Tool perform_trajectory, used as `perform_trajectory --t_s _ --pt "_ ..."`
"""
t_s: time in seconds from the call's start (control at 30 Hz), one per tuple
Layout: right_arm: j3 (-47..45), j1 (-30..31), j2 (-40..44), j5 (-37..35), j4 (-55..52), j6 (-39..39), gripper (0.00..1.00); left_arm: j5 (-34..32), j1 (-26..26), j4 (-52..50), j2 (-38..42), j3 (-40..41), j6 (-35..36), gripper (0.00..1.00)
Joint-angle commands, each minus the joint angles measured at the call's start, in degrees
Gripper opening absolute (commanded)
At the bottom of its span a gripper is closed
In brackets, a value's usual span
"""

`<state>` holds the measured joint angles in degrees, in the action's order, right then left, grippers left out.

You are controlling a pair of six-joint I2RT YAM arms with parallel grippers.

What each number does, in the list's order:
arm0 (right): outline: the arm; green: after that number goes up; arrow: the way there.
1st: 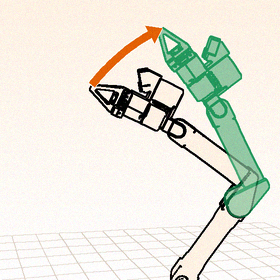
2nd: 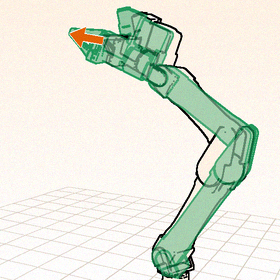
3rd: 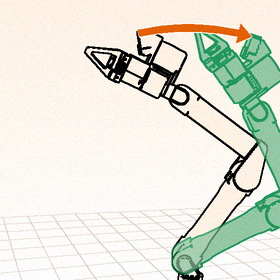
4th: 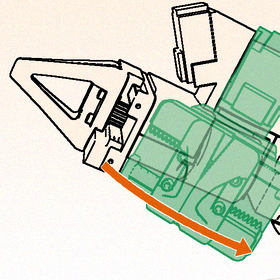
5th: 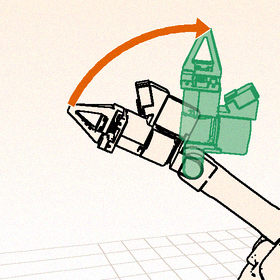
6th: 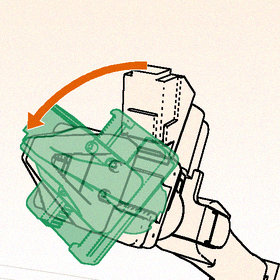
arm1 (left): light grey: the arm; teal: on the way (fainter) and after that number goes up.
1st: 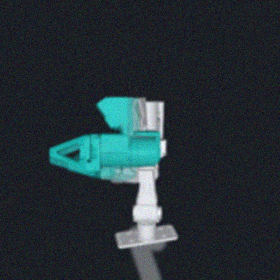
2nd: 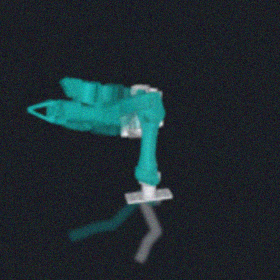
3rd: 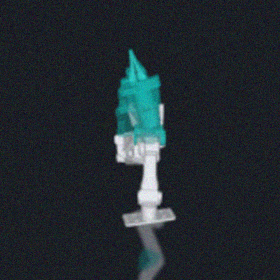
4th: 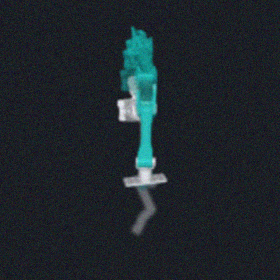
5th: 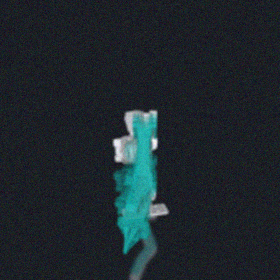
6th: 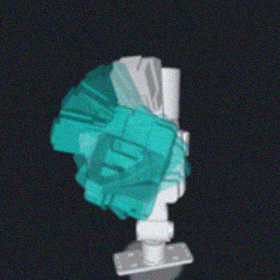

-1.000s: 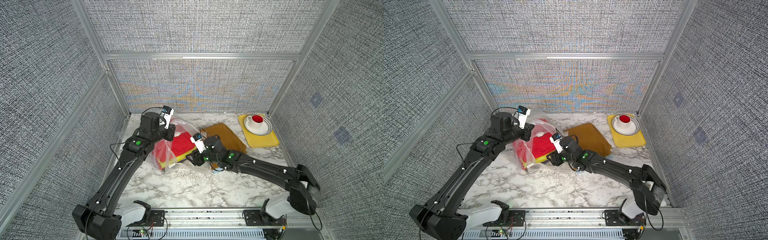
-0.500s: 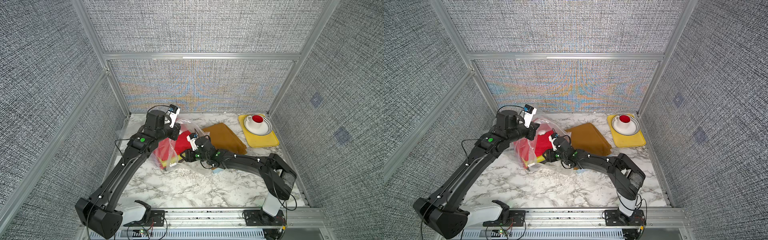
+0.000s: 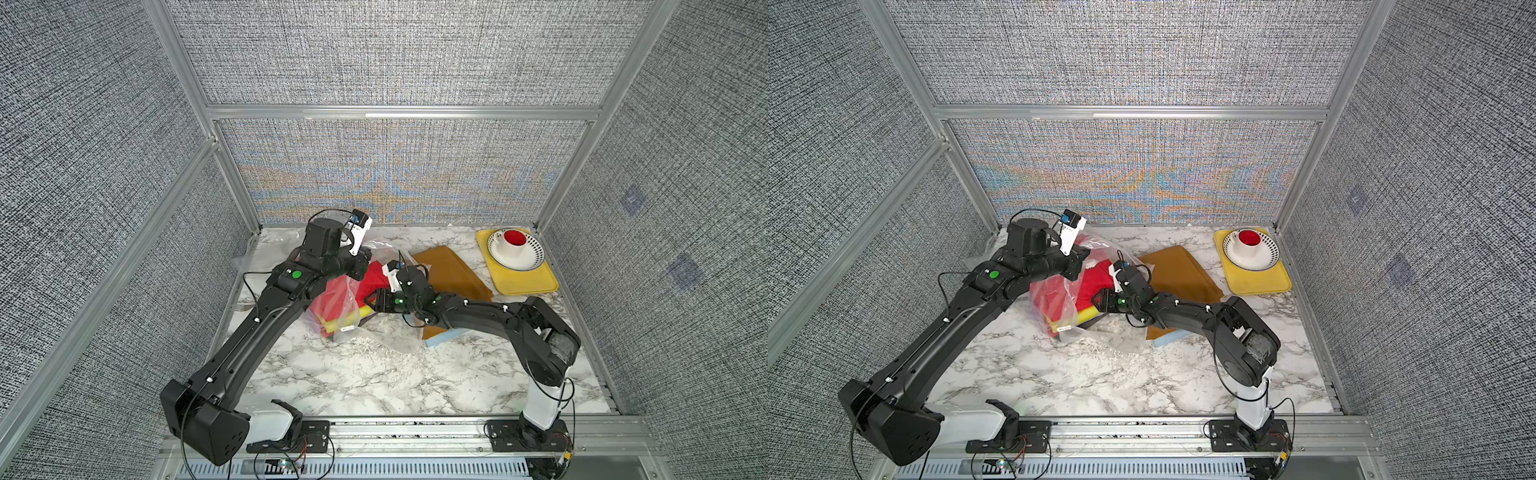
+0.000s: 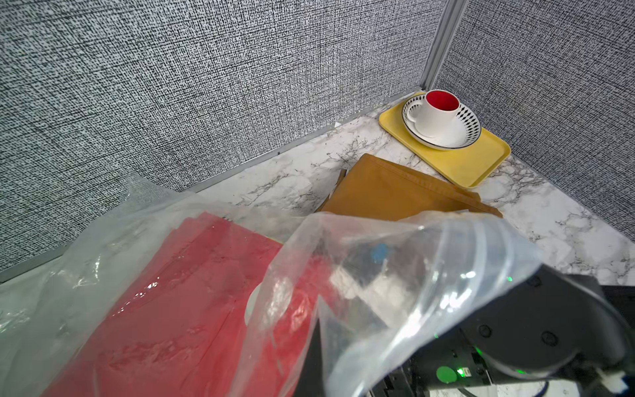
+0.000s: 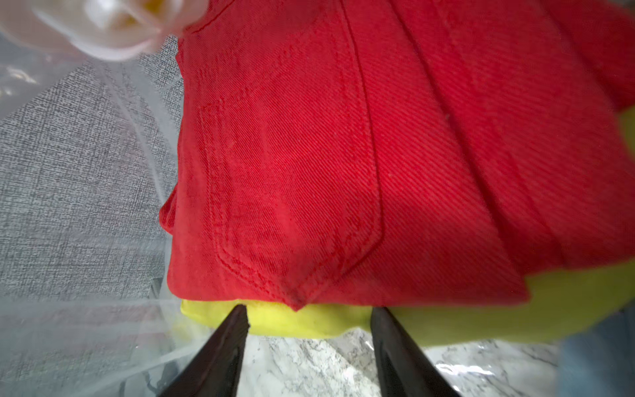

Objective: Take the trousers out of the vacuum bag
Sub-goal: Take out the trousers from the vacuum bag.

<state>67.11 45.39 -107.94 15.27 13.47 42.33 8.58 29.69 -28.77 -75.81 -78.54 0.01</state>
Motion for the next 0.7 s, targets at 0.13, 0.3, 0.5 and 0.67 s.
perform_trajectory --t_s 0.13,0.3,0.5,0.67 --pt "2.7 0.0 -2.6 2.7 2.5 0.8 0.60 0.6 0.3 4.5 0.5 -0.2 2.1 0.00" --pt "5.3 0.0 -4.5 3.7 1.5 0.5 0.55 -0.1 0.3 4.4 1.0 0.6 2.7 0.00" --pt "6.5 0.1 -3.8 3.0 0.1 -0.5 0.50 -0.7 0.3 4.2 1.0 0.8 3.2 0.00" --pt "7.3 0.1 -3.1 2.1 -0.6 -1.6 0.49 -0.7 0.3 4.4 0.7 1.1 3.2 0.00"
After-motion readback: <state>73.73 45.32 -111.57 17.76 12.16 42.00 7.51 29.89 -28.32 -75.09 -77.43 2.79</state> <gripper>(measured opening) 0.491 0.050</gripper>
